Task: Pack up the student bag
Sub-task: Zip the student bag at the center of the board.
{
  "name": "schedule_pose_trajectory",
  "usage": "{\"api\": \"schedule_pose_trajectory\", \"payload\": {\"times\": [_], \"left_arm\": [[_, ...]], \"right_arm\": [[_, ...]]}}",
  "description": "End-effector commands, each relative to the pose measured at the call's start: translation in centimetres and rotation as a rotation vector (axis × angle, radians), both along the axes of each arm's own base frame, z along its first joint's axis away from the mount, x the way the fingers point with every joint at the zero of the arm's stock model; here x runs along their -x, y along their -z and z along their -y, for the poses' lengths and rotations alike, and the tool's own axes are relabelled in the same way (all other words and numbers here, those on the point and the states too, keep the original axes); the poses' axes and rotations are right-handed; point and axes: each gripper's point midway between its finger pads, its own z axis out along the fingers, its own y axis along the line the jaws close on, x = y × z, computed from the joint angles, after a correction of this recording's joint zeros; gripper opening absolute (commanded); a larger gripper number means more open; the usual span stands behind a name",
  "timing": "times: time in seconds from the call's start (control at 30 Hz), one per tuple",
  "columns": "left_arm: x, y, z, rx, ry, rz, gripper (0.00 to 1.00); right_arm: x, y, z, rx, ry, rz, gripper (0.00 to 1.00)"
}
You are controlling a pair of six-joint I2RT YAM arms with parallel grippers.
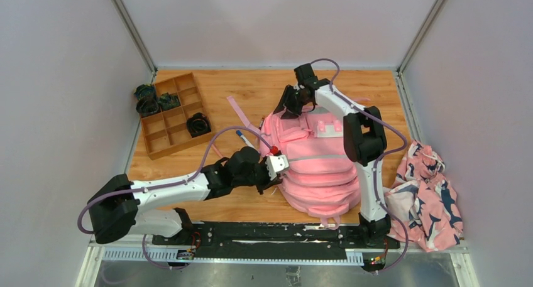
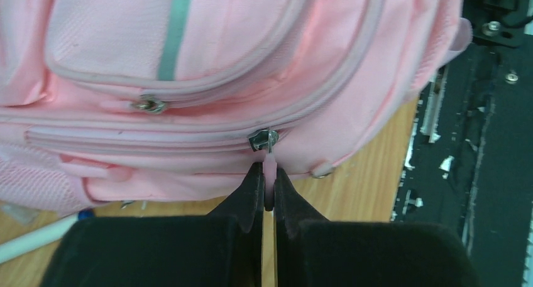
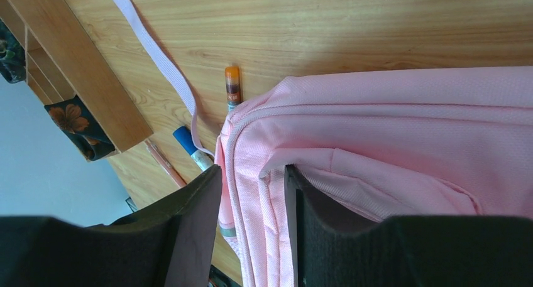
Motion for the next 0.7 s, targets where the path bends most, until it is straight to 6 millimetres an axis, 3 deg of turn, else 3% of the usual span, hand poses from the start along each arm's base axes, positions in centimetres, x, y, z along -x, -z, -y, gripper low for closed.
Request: {"api": "schedule_pose_trajectory", "payload": {"times": [0.0,0.13,0.27,0.37,0.43,0.5,0.53,0.57,0.67], "left_arm": [[4.2,-4.8,3.6,0.171,0.193,-0.036,0.0],[4.4,-4.2,4.1,0.16,0.197,-0.073,0.0],[4.1,-3.7,4.1,0.144,0.185,-0.069,0.03],[3.6,-4.2,3.8,0.149,0.14,-0.069,0.33],[3.6,-4.6,3.4,0.16,0.107,-0.082,0.55],[3.5,-5.1,2.9,0.173,0.063,-0.11,0.9],[3.5,-5.4,2.6,0.177,0.042,-0.122,0.98],[3.3,-5.7,2.2,0.175,0.011,-0.129,1.0],[2.2,-6.1,0.3,0.137,-0.139,-0.156,1.0]], "right_arm": [[-2.0,0.6,2.8,0.08,0.053,0.049,0.47],[-1.9,-5.3,3.6,0.057,0.04,0.152,0.49],[-0.3,-10.6,6.2,0.073,0.052,0.249,0.51],[2.7,-11.9,9.6,0.137,0.075,0.285,0.52],[5.7,-12.1,11.3,0.14,0.07,0.269,0.52],[9.4,-12.3,12.1,0.121,0.046,0.259,0.52],[11.2,-12.1,12.6,0.135,0.037,0.267,0.53],[13.1,-12.8,13.2,0.146,0.034,0.3,0.53],[18.1,-12.1,15.4,0.226,0.034,0.294,0.53]]}}
